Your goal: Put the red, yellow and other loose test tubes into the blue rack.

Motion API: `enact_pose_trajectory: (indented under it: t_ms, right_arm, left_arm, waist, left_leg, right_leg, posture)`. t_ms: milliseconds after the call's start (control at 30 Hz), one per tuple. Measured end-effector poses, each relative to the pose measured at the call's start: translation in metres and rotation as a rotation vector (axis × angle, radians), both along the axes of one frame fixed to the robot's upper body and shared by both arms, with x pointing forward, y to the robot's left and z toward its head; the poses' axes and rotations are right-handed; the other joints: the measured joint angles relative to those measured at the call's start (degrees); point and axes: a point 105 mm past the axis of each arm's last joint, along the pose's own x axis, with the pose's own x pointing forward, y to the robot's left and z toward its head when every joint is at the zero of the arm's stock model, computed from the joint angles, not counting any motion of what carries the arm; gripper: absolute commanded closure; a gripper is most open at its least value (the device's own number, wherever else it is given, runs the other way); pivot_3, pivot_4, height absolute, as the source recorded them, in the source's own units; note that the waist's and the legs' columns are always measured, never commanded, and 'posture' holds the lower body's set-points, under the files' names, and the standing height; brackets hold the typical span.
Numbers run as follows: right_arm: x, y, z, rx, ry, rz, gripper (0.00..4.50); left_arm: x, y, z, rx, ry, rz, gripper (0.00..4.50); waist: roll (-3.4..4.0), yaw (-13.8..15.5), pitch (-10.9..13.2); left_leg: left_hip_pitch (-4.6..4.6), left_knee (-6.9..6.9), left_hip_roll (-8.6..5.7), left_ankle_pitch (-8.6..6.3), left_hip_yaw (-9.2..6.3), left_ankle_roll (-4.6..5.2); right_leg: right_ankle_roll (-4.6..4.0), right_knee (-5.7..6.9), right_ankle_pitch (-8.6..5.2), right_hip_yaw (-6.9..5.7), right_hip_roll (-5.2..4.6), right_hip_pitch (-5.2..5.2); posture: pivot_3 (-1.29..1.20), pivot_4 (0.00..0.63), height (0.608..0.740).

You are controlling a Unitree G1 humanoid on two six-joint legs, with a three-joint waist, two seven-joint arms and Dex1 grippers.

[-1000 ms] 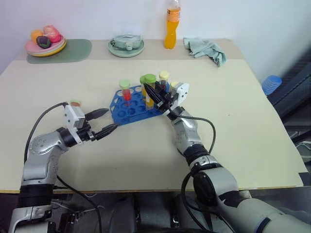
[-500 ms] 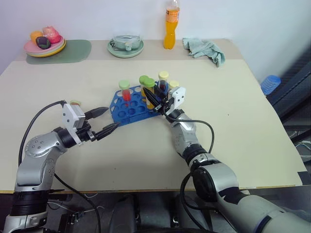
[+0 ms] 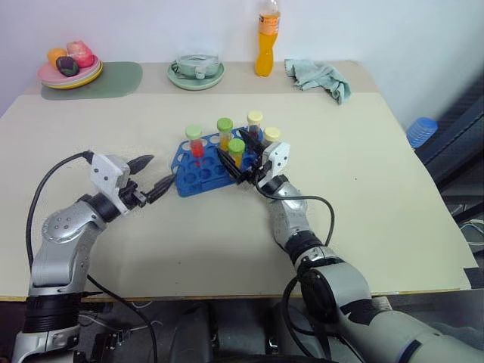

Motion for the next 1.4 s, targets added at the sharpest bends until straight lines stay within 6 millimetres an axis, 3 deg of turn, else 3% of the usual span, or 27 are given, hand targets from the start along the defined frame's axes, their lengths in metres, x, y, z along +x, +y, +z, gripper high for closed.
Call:
enact_pose_trajectory:
  t_ms: [167, 367, 500, 600, 700, 800, 1000, 1400]
  right_arm:
    - [-0.017, -0.004, -0.007, -0.072, -0.027, 0.030, 0.35]
    - [-0.037, -0.051, -0.013, -0.292, -0.039, 0.059, 0.35]
    - [-0.048, -0.083, -0.009, -0.470, -0.009, 0.096, 0.35]
    - [-0.048, -0.103, 0.003, -0.556, 0.009, 0.075, 0.35]
    - [-0.048, -0.107, 0.016, -0.607, 0.026, 0.091, 0.35]
    - [-0.051, -0.108, 0.043, -0.634, -0.004, 0.110, 0.35]
    - [-0.064, -0.093, 0.074, -0.588, -0.028, 0.203, 0.35]
    - [-0.074, -0.087, 0.080, -0.584, -0.010, 0.264, 0.35]
  left_arm:
    - [0.010, 0.021, 0.004, 0.039, -0.038, 0.264, 0.84]
    - [0.017, 0.042, 0.023, -0.037, 0.007, 0.484, 0.84]
    - [0.030, 0.063, 0.028, -0.131, 0.183, 0.686, 0.84]
    - [0.036, 0.065, 0.031, -0.195, 0.315, 0.723, 0.84]
    - [0.043, 0.066, 0.031, -0.249, 0.443, 0.741, 0.84]
    - [0.045, 0.070, 0.029, -0.276, 0.542, 0.763, 0.84]
    - [0.044, 0.078, 0.002, -0.248, 0.721, 0.808, 0.84]
    - [0.067, 0.072, 0.002, -0.280, 0.841, 0.842, 0.84]
  waist:
    - [0.00, 0.1, 0.0]
    - [-0.03, 0.4, 0.0]
    - [-0.07, 0.3, 0.0]
    - [-0.08, 0.1, 0.0]
    - [-0.12, 0.1, 0.0]
    - [-0.15, 0.2, 0.1]
    - [-0.21, 0.5, 0.1]
    - [-0.44, 2.0, 0.2]
  left_leg:
    - [0.00, -0.01, -0.02, 0.00, -0.02, 0.00]
    - [-0.01, -0.01, -0.07, -0.02, -0.08, 0.03]
    - [-0.01, 0.05, -0.10, -0.02, -0.14, 0.04]
    - [0.03, 0.00, -0.07, 0.00, -0.19, 0.00]
    - [0.04, 0.00, -0.07, 0.03, -0.23, -0.05]
    - [0.04, -0.01, -0.08, 0.03, -0.24, -0.05]
    - [0.04, -0.01, -0.08, 0.03, -0.24, -0.05]
    - [-0.05, 0.03, -0.11, 0.01, -0.06, -0.03]
  right_leg:
    - [0.00, 0.01, 0.00, 0.00, -0.03, -0.01]
    - [0.00, -0.03, 0.00, -0.01, -0.07, 0.04]
    - [0.01, -0.03, 0.00, -0.03, -0.05, 0.07]
    - [0.01, -0.01, 0.00, -0.02, 0.03, 0.06]
    - [0.01, 0.00, 0.00, -0.01, 0.07, 0.03]
    - [0.01, -0.04, 0.00, -0.01, 0.07, 0.06]
    - [0.01, -0.04, 0.00, -0.01, 0.07, 0.05]
    - [0.01, -0.12, 0.00, -0.04, 0.07, 0.02]
  posture:
    - [0.00, 0.150, 0.740]
    - [0.00, 0.150, 0.740]
    - [0.00, 0.150, 0.740]
    - [0.00, 0.150, 0.740]
    - [0.00, 0.150, 0.740]
    - [0.00, 0.150, 0.740]
    - [0.00, 0.150, 0.740]
    - [0.00, 0.150, 0.740]
